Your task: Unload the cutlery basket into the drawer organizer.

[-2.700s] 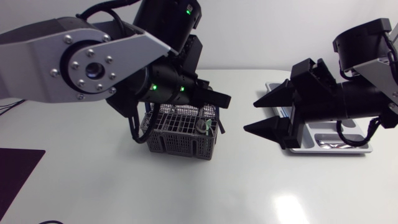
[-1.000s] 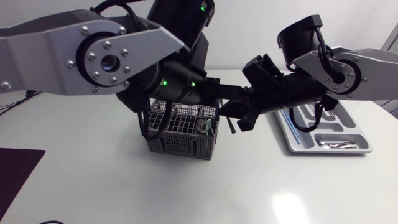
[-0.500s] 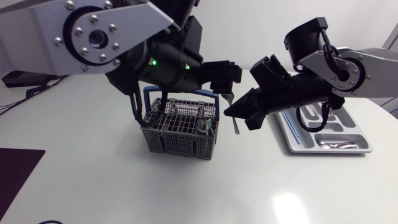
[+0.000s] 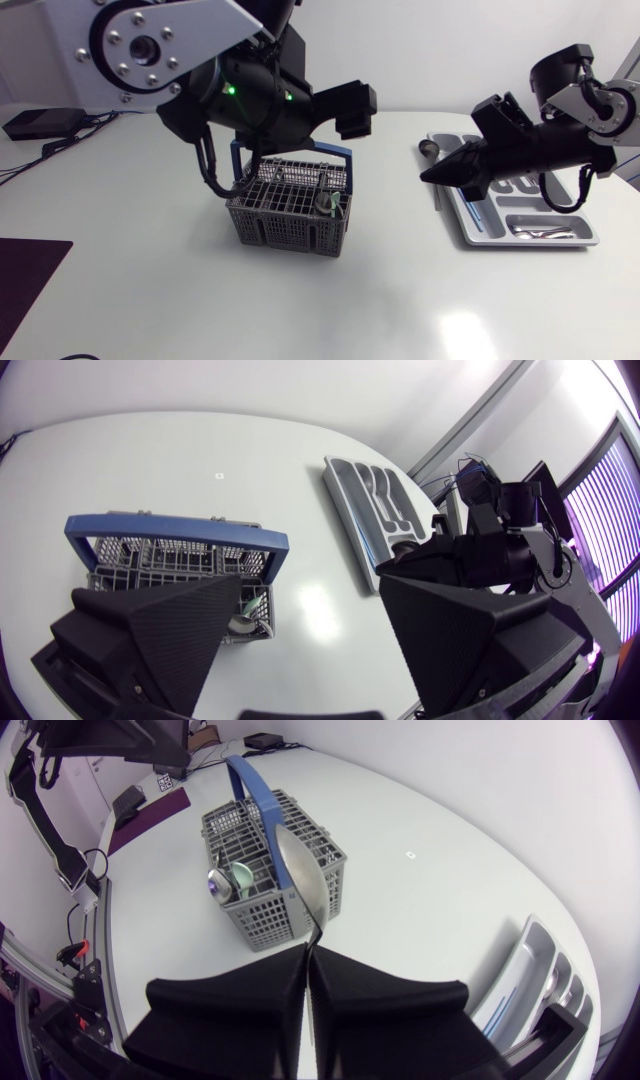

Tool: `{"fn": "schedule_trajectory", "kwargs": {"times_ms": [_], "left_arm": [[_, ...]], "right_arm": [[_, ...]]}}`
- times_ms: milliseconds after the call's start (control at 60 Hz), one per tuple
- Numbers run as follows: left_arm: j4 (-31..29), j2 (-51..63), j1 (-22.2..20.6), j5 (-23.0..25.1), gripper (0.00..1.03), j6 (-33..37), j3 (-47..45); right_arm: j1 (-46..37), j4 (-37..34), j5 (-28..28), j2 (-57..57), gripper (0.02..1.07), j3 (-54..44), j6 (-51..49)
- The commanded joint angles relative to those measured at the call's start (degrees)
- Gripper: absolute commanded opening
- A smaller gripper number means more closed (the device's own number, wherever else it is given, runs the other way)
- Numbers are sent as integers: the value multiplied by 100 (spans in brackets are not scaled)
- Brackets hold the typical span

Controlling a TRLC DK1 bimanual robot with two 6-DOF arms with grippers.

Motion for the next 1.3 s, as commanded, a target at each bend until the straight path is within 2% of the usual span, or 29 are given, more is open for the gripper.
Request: {"fn": "schedule_trajectory", "kwargs": {"times_ms": [0, 183, 383, 550, 667, 867, 950, 1150, 1283], "left_arm": [[-92, 82, 59, 132, 98, -538, -141], [-487, 390, 6, 282, 94, -1091, -79], [-909, 671, -64, 466, 94, -1443, 105], [-1014, 838, -222, 466, 94, -1663, 158], [-1094, 1014, -266, 458, 94, -1873, 290], [-1287, 1304, -248, 440, 91, -2163, 571], [-1322, 1383, -240, 379, 86, -2295, 642], [-1331, 1480, -248, 247, 86, -2515, 712], [-1331, 1506, -240, 220, 86, -2629, 730]], "right_arm": [[-381, -175, -125, 195, 8, -66, -428], [-1189, -623, -345, 442, 8, 127, -1078], [-1629, -773, -380, 565, 8, 180, -1482], [-2068, -887, -292, 723, 8, 242, -2089], [-2455, -1247, -266, 995, 8, 488, -2757], [-3009, -1616, -240, 1417, 8, 1015, -3407], [-3158, -1722, -213, 1567, 8, 1208, -3609], [-3308, -1643, 209, 1874, 8, 1261, -4374], [-3351, -1221, 674, 2006, 8, 1120, -4919]]}}
